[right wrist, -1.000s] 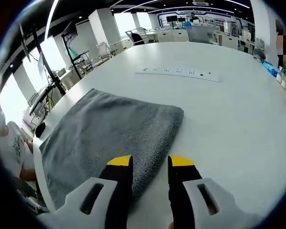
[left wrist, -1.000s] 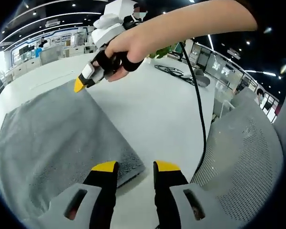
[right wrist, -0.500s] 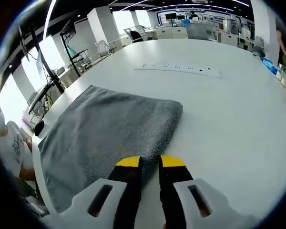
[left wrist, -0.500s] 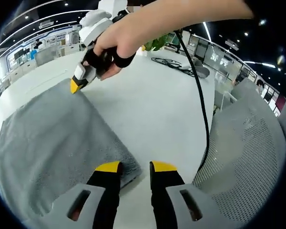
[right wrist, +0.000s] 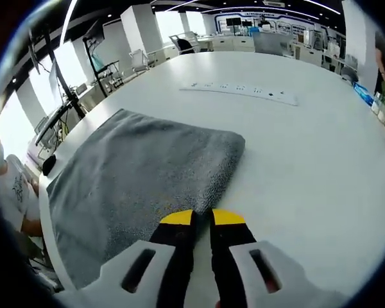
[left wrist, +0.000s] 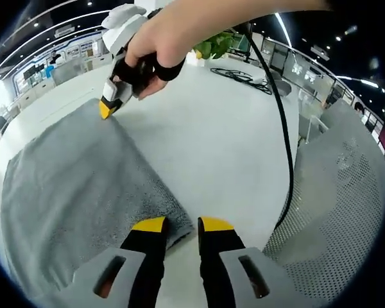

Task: Fold the towel on the table until its edges align and the towel forms a compact rectangular stack.

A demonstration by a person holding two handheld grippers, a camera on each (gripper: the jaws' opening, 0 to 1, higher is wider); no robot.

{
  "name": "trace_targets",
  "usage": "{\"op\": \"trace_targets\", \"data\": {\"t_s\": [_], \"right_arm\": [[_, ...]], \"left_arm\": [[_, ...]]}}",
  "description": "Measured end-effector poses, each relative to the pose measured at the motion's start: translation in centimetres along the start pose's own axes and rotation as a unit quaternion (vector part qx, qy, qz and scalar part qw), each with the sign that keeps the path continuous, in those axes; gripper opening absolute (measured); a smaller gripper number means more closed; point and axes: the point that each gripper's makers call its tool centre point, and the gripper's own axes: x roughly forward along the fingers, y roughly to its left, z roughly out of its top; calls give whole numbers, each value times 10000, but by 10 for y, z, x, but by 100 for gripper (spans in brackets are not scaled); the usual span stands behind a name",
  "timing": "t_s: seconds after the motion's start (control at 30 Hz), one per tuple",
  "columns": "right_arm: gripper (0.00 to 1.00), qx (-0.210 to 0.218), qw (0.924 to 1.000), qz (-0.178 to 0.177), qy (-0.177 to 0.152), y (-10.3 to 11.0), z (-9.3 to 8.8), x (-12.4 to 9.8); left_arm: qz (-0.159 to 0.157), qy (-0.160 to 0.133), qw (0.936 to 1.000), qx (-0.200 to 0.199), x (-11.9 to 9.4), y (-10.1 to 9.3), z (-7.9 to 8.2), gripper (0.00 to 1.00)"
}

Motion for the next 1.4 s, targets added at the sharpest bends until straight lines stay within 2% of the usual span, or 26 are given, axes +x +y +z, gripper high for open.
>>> {"op": "trace_targets", "data": {"t_s": [0.07,0.1,0.3,0.43,0.53,0.7,0.8,0.87,0.93,1.0,1.1,1.4], "right_arm": [[5,-31,10000,-13,11,-3,1,3],[5,-34,10000,-10,12,2,0,-2],[1,-151,9999,-6,6,5,0,-3],[0,-45,10000,-5,-72,3,1,-6],[0,-220,9997,-10,-40,0,-1,-3],[0,-122,9999,-36,-55,-7,-1,-9],[0,-148,9998,-86,-71,-13,-1,-16],[0,-162,9998,-121,-85,-20,-1,-22],[0,-99,9997,-174,-110,-31,-1,-23],[0,-72,9996,-235,-129,-37,-5,-34],[0,-68,9994,-325,-103,-55,-8,-35],[0,112,9978,-646,-93,-94,-21,-75]], "left_arm": [[26,15,10000,58,-1,1,0,16],[33,8,10000,45,-1,2,0,16],[33,-53,9995,-312,-4,6,-1,6],[29,-99,9997,-213,-6,6,1,3],[-106,-89,9996,-252,-5,3,2,3],[-286,-222,9990,-250,-4,-1,9,2],[-449,-393,9973,-425,-6,-5,19,2],[-514,-467,9968,-403,-5,-7,25,2],[-587,-569,9965,-166,-5,-15,35,2],[-671,-651,9955,-135,-3,-24,43,2],[-802,-754,9939,0,-1,-39,57,2],[-1386,-968,9849,359,14,-80,95,2]]}}
